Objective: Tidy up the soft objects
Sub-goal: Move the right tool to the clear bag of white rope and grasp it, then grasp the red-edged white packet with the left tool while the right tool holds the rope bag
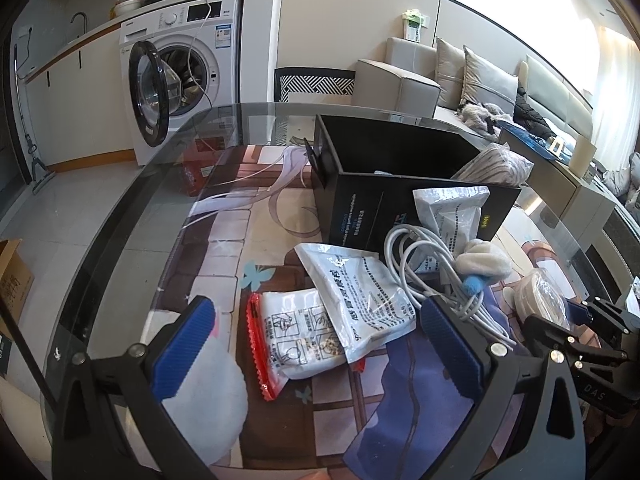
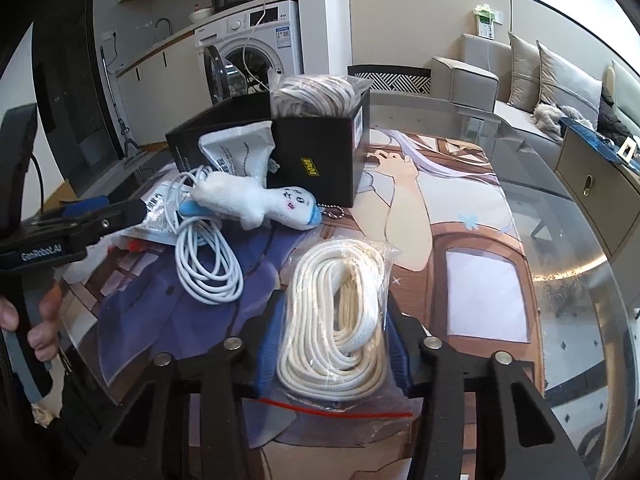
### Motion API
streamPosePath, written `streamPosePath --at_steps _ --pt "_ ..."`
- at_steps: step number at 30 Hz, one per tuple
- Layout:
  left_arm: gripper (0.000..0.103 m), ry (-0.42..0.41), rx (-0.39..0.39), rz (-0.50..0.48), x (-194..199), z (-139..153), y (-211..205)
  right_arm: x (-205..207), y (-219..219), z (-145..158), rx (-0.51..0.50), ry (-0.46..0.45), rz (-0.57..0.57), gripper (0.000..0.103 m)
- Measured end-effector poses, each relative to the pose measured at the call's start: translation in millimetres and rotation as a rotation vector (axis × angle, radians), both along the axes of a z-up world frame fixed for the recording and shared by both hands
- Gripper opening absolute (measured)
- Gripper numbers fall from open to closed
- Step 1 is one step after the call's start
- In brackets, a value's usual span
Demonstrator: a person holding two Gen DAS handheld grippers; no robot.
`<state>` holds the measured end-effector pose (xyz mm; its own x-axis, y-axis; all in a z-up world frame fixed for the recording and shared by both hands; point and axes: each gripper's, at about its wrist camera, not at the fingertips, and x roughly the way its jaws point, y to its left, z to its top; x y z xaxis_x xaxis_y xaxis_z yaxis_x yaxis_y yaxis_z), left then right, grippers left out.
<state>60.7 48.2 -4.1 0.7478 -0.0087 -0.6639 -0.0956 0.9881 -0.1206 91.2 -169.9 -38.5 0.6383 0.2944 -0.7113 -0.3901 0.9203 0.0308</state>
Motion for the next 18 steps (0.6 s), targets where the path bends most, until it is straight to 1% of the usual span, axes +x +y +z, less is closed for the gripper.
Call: streamPosePath --at_steps 8,13,18 --pt "0.103 0.007 0.003 -0.004 2 -3 0 -6 -1 11 0.035 -0.047 0.021 0.043" --pt "0.103 0.012 -0.007 0.016 3 -5 3 -8 -3 17 0.073 -0.069 0.025 0.043" --pt "0.103 0.023 -0.015 0.048 1 -4 9 -11 -2 23 0.082 -0.103 0.031 0.043"
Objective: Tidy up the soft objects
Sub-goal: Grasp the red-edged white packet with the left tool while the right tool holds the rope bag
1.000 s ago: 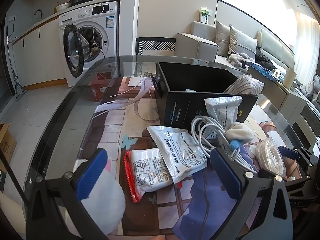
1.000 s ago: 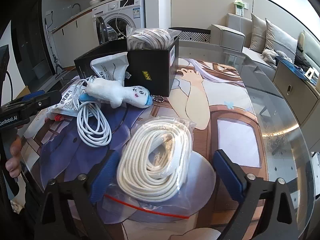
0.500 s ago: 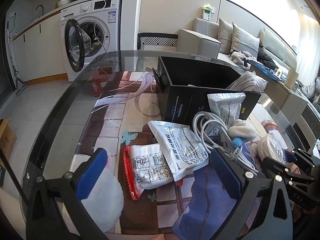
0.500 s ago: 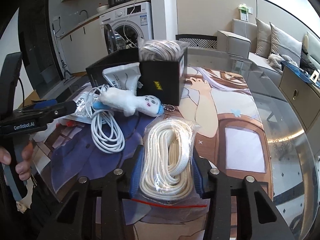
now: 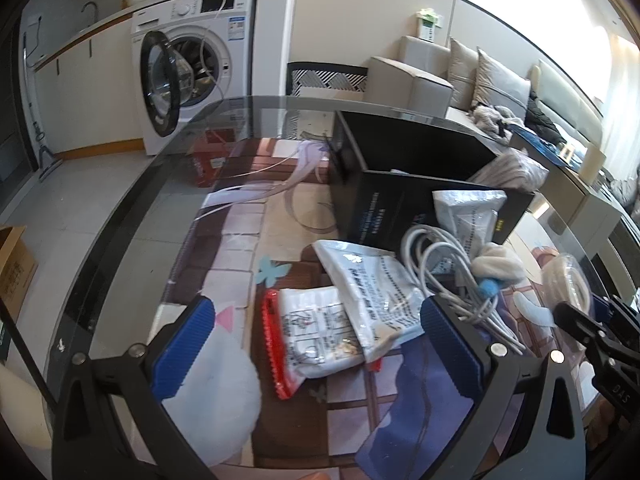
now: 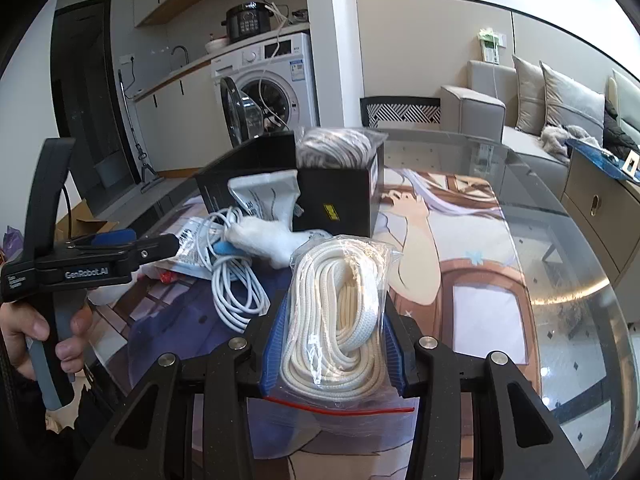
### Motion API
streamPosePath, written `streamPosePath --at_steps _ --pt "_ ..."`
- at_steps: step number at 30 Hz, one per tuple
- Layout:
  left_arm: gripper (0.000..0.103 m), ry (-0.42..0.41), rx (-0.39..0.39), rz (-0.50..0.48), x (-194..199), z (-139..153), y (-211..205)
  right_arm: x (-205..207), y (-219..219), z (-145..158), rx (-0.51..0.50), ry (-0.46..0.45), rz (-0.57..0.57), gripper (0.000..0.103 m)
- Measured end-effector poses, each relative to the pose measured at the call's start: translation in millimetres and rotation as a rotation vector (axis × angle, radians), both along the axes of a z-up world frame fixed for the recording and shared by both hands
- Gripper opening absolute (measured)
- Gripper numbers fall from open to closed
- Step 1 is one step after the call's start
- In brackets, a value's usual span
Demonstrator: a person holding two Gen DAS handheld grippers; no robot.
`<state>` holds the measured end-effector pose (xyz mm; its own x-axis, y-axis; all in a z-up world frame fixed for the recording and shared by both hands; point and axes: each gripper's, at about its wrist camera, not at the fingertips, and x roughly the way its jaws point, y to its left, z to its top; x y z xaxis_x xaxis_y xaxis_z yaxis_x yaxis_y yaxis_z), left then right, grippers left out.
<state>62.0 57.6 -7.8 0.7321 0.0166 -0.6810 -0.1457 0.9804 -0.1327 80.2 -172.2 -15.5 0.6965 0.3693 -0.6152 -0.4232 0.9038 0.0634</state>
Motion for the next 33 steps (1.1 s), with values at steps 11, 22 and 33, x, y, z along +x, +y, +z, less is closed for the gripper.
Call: streamPosePath --at_steps 11,22,33 --pt "0.103 0.049 0.031 0.19 -3 -10 33 0 -3 5 0.011 -0.018 -0.005 0.043" --pt "0.103 0.098 0.014 0.064 4 -16 15 0 -1 4 0.01 -0.016 -0.002 0.043" --pt "0.103 0.114 0.008 0.081 4 -17 17 0 -1 4 0.011 -0.016 -0.002 0.043"
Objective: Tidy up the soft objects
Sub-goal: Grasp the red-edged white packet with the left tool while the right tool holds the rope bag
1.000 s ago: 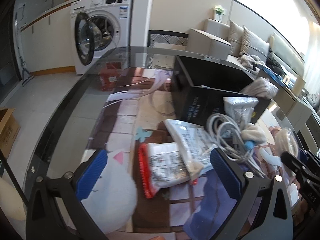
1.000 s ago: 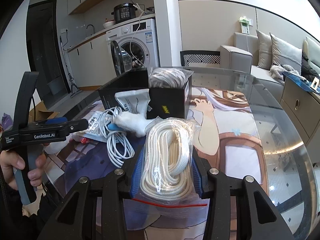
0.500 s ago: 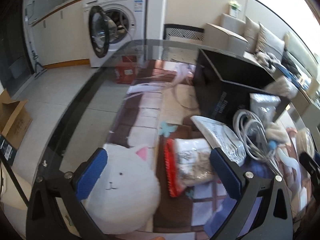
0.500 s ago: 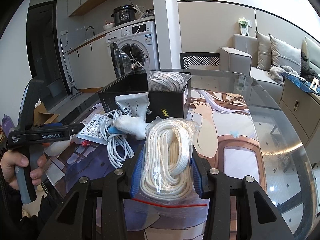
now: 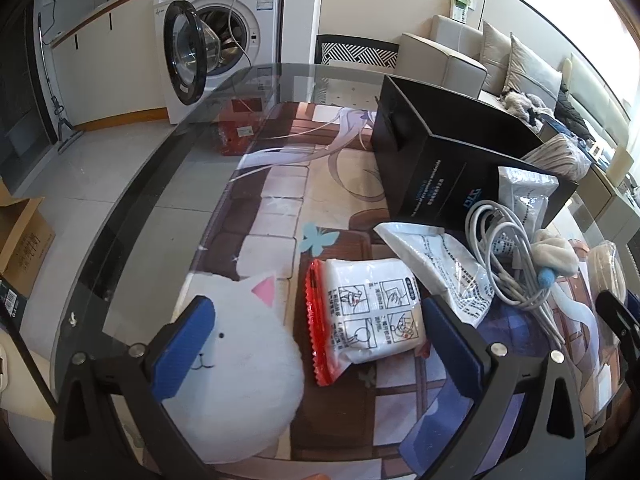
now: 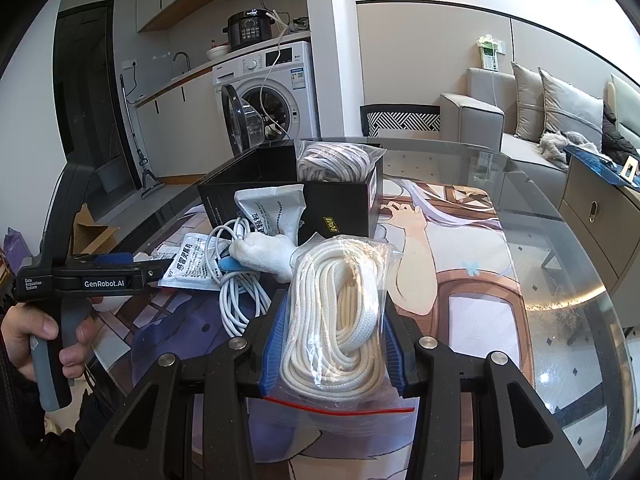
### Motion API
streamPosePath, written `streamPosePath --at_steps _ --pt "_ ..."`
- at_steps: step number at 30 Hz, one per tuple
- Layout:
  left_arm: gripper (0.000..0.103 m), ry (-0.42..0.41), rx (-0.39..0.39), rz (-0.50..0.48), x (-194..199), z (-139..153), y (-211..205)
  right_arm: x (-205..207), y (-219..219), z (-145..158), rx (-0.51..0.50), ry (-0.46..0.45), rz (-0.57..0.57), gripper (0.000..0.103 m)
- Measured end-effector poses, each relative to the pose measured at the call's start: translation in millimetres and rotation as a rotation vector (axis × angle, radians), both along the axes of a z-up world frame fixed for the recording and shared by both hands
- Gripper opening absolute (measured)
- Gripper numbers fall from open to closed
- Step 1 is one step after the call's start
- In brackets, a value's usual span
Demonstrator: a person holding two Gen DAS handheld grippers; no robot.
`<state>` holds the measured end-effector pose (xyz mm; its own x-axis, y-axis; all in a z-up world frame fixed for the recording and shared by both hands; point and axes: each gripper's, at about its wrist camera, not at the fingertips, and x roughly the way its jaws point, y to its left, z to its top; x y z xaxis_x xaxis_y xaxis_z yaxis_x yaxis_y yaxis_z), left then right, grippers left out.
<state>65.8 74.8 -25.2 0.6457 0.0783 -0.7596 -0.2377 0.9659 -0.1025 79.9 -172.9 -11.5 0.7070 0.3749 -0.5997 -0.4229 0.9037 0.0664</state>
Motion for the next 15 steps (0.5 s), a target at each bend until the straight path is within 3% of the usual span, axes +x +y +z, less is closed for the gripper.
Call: streamPosePath --at_steps 12,15 --pt "0.103 -0.008 0.046 0.098 -8 0 16 0 -1 1 -0.003 0.002 -0.004 0.043" --pt "0.103 -0.004 0.008 0.078 -8 0 17 0 -1 2 -0.005 -0.001 -0.003 0.043"
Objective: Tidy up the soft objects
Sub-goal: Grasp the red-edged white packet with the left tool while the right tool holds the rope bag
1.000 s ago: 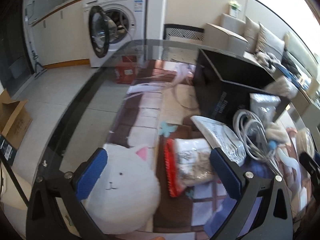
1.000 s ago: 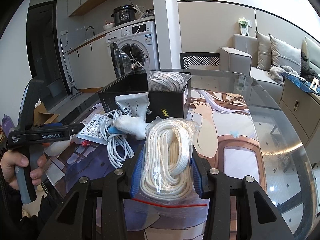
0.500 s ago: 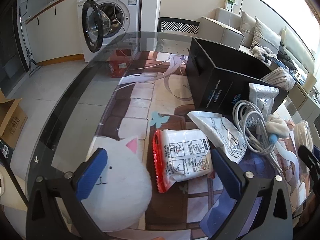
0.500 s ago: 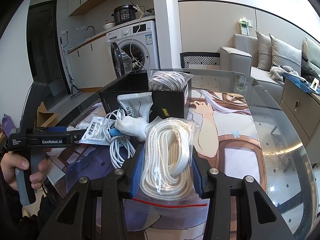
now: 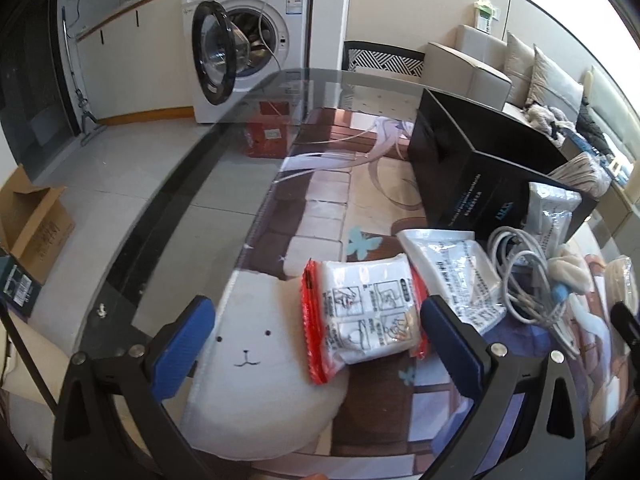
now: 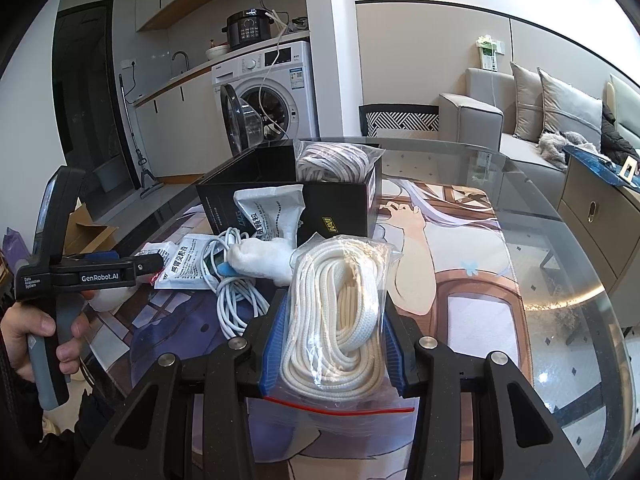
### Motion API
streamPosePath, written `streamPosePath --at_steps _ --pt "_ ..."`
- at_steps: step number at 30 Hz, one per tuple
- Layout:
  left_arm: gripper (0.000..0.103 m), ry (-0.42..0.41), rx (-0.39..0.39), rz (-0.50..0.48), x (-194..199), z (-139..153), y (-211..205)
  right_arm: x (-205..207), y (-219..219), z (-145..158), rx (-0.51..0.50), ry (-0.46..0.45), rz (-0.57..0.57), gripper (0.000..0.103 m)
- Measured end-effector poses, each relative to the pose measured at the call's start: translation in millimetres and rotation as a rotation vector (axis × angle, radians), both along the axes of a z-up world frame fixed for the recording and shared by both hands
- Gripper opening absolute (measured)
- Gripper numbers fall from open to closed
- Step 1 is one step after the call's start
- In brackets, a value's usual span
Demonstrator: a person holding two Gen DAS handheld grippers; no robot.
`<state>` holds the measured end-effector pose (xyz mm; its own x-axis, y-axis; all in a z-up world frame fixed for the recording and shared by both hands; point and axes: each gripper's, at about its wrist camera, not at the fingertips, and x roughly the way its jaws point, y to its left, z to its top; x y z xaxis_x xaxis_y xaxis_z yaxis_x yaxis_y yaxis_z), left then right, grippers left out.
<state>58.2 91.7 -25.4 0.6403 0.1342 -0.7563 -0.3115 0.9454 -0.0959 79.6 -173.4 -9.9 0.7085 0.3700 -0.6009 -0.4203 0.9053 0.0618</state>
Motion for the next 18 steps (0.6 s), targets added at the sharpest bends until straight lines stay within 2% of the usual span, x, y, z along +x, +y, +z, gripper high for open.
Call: streamPosePath --at_steps 10,18 --pt "0.103 0.015 0.006 -0.015 3 -3 -4 0 0 -1 0.0 -0.002 0.002 0.043" --pt "0.103 0.02 -0.023 0.024 2 -2 6 0 -1 -1 0.0 -0.004 0.004 0.043"
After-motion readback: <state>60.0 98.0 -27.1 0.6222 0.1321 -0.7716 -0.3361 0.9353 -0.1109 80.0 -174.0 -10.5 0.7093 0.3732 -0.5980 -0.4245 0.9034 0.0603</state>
